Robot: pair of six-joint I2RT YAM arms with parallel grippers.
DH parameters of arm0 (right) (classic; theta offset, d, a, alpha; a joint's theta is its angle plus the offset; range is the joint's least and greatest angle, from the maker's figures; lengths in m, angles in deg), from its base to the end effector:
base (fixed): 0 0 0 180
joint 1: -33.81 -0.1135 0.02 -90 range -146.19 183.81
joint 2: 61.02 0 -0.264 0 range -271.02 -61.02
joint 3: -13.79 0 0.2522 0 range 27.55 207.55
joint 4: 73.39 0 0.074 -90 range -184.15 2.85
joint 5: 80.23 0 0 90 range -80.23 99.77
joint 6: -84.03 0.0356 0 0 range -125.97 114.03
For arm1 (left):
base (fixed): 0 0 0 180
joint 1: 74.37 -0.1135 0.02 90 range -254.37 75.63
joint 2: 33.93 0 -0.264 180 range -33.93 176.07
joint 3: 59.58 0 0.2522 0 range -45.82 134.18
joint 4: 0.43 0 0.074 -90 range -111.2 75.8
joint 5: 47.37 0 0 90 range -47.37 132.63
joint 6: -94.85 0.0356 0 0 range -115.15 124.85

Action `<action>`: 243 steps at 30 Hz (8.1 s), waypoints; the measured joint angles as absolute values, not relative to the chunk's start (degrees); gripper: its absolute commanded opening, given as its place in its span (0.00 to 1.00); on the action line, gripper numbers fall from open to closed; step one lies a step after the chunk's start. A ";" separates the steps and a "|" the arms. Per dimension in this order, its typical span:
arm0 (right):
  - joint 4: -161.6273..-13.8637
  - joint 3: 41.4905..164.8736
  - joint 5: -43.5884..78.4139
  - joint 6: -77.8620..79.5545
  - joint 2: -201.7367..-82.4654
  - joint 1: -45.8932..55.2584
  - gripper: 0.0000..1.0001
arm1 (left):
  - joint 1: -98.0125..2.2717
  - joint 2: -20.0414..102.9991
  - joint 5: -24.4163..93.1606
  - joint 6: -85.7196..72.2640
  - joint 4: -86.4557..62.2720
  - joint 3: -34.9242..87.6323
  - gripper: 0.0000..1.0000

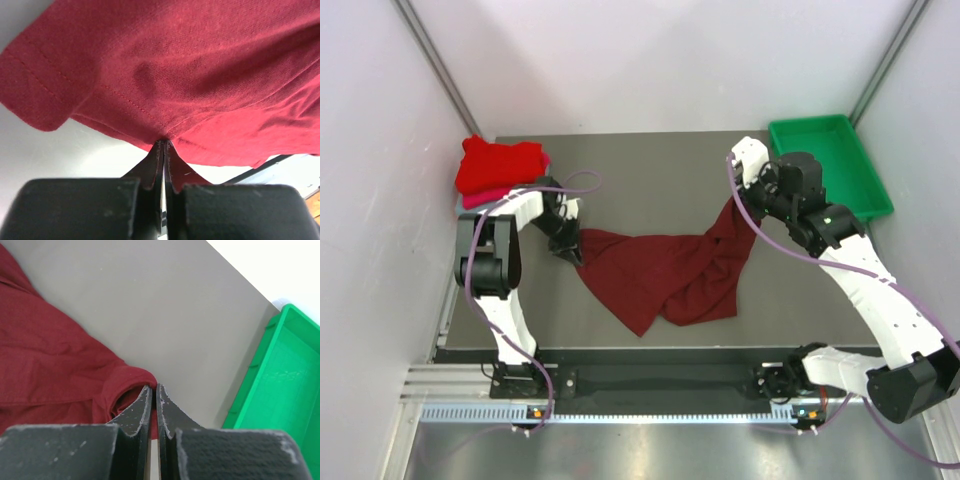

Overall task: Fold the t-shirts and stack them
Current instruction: Flatten the tshirt out

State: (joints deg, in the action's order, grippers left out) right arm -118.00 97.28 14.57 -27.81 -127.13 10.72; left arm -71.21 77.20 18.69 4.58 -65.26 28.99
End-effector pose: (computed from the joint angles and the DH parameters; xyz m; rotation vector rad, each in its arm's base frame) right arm 0.2298 0.1012 0.3801 -0.8298 1.8699 0.0993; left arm 0.3516 -0.0339 0.1566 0.0914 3.0401 -0.6466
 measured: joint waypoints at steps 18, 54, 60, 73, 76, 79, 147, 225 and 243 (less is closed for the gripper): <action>-117.87 97.26 14.59 -27.81 -127.15 10.72 0.00 | -71.19 73.10 21.62 6.68 -65.90 38.63 0.31; -115.90 94.66 14.55 -27.79 -126.76 11.20 0.00 | -58.73 72.59 43.78 13.32 -60.02 27.07 0.41; -115.88 94.66 14.55 -27.79 -126.76 11.22 0.00 | -58.18 72.59 43.74 13.12 -60.06 27.07 0.41; -115.86 94.66 14.57 -27.77 -126.76 11.22 0.00 | -55.34 72.18 43.56 11.97 -60.13 27.07 0.41; -115.86 94.66 14.55 -27.77 -126.76 11.22 0.00 | -55.34 72.22 43.61 11.86 -60.04 27.07 0.41; -115.86 94.66 14.55 -27.77 -126.76 11.22 0.00 | -55.34 72.33 43.78 11.84 -59.89 27.07 0.41; -110.83 121.04 14.15 -23.18 -144.15 23.98 0.00 | -63.12 74.65 43.30 18.06 -66.03 62.34 0.00; -122.70 131.86 27.79 -3.68 -169.24 26.13 0.00 | -63.45 78.52 33.38 15.27 -70.42 65.08 0.00; -127.97 111.42 31.62 -1.89 -161.59 19.68 0.74 | -63.45 76.83 30.43 15.00 -69.05 64.22 0.00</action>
State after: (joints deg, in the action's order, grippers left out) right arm -127.97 111.42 31.62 -1.89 -161.59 19.68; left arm -63.45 76.83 30.43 15.00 -69.05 64.22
